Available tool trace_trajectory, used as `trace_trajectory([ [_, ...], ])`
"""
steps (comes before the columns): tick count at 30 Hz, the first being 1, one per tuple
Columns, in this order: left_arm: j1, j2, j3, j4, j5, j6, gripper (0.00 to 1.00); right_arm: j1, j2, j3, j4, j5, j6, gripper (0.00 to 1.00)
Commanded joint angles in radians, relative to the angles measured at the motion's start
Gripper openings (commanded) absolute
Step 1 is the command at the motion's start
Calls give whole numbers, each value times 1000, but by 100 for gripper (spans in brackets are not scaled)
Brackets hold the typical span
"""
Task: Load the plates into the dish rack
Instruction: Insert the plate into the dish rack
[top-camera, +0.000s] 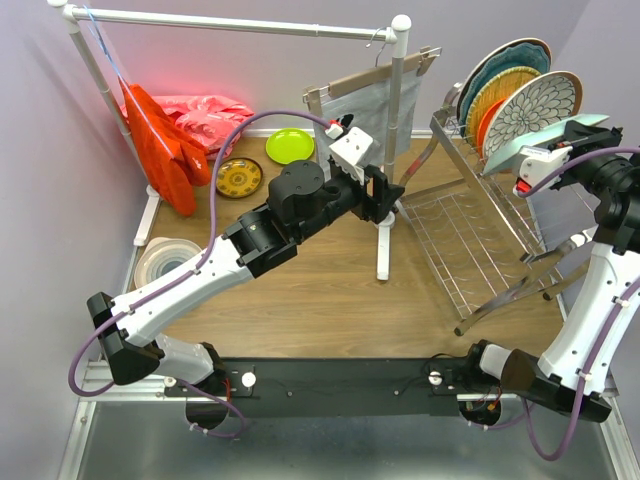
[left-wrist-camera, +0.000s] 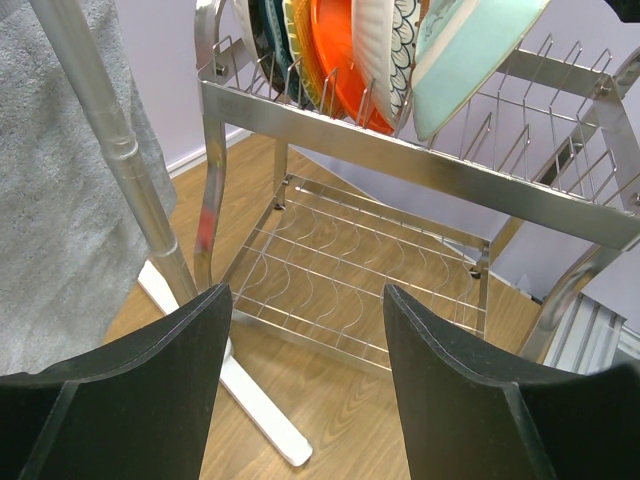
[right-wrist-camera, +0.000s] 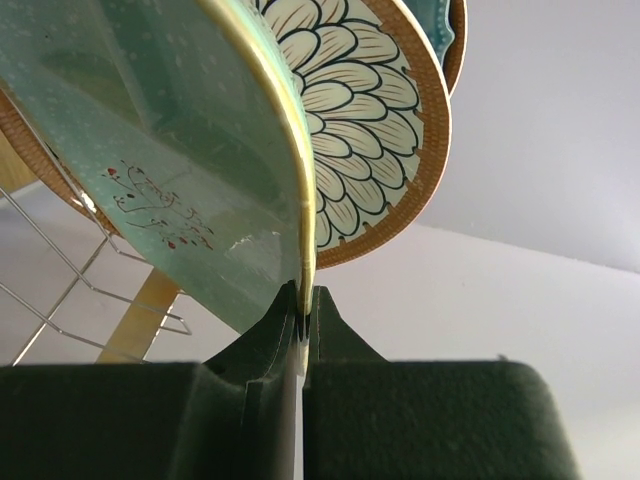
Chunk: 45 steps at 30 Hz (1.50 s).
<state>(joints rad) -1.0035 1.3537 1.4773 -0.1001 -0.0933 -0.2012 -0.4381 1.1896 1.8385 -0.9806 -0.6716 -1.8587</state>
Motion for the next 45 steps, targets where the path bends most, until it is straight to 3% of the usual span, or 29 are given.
trace_trajectory([
  [1, 0, -19, 17, 2, 12, 0, 71, 2, -10, -18, 66, -2, -39, 4],
  [21, 0, 28, 81, -26, 29, 17, 71, 4, -33, 54, 25, -26, -31, 4],
  [45, 0, 32, 83, -32, 38, 6, 71, 4, -61, 7, -10, 23, -33, 4],
])
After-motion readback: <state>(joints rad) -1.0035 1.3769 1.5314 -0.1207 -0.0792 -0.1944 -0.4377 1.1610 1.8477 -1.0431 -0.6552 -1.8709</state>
